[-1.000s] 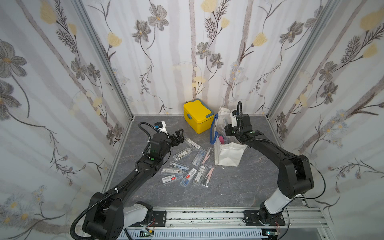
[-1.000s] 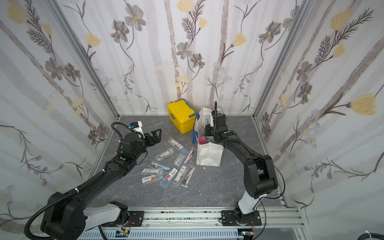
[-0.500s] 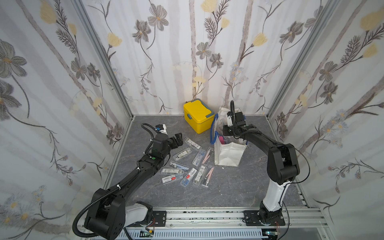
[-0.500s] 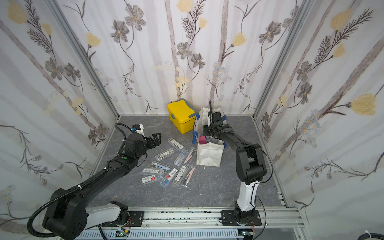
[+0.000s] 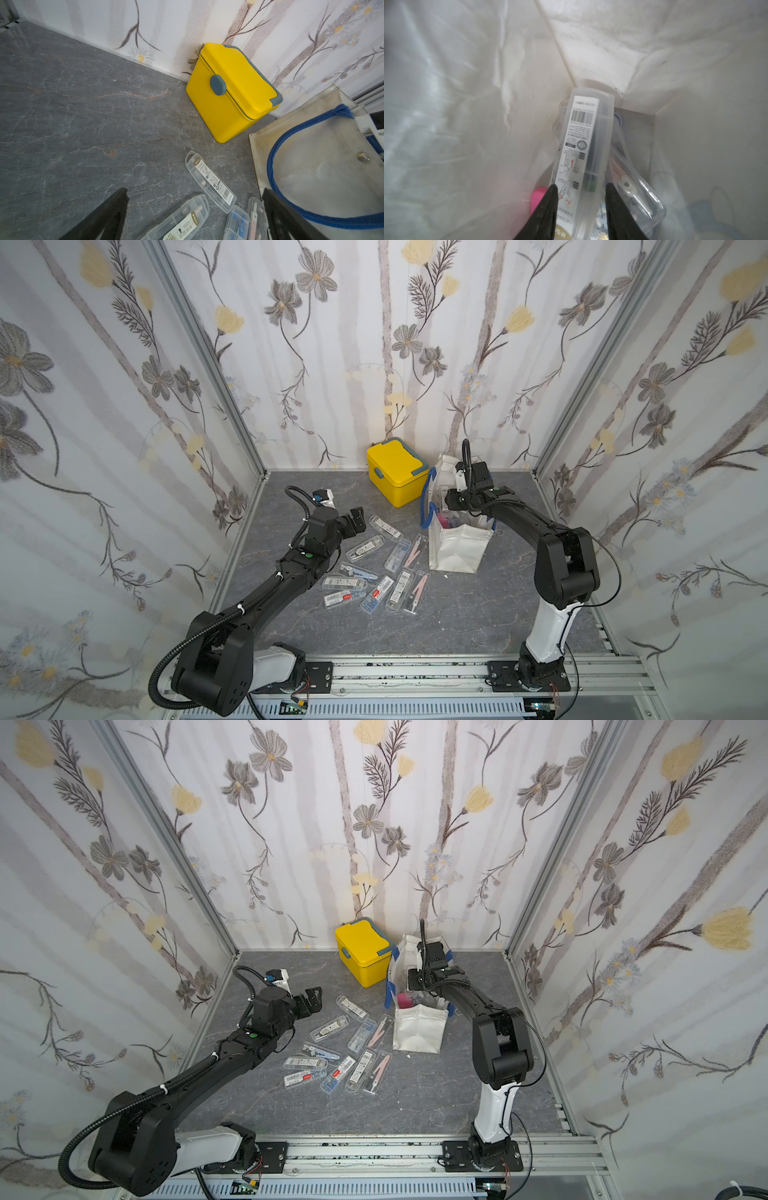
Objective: Put the compass set into the canvas bag
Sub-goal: Place the compass set in the canvas bag.
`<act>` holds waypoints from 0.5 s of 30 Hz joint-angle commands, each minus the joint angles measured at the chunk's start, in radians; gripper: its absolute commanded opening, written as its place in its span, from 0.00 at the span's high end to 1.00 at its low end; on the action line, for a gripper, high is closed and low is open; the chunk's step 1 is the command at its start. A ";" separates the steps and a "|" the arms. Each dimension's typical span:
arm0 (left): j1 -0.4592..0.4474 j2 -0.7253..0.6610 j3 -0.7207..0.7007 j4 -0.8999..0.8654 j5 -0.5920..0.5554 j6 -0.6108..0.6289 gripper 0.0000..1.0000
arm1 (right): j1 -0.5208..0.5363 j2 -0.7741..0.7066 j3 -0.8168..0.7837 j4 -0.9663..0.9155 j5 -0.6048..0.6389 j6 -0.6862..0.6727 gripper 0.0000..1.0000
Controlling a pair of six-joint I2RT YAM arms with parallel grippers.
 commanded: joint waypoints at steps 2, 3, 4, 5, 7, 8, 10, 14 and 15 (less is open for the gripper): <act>0.001 0.020 0.013 -0.010 0.000 0.020 0.00 | -0.004 -0.032 0.008 0.017 -0.024 -0.015 0.53; 0.001 0.024 0.016 -0.013 -0.001 0.023 0.00 | -0.004 -0.040 0.009 0.021 -0.033 -0.016 0.52; 0.001 0.029 0.017 -0.017 -0.002 0.026 0.00 | -0.004 -0.051 0.003 0.029 -0.047 -0.019 0.50; 0.001 0.035 0.018 -0.020 -0.002 0.029 0.00 | -0.004 -0.065 -0.002 0.040 -0.056 -0.018 0.49; 0.002 0.045 0.021 -0.027 -0.004 0.039 0.00 | -0.003 -0.098 -0.019 0.066 -0.073 -0.018 0.47; 0.001 0.050 0.025 -0.034 -0.011 0.045 0.00 | -0.003 -0.121 -0.033 0.084 -0.080 -0.017 0.45; 0.001 0.064 0.040 -0.064 -0.023 0.054 0.00 | -0.003 -0.173 -0.061 0.119 -0.088 -0.018 0.41; 0.001 0.110 0.095 -0.149 -0.043 0.083 0.00 | -0.003 -0.281 -0.140 0.204 -0.100 -0.031 0.28; 0.001 0.120 0.105 -0.160 -0.051 0.095 0.00 | -0.003 -0.332 -0.162 0.229 -0.111 -0.035 0.25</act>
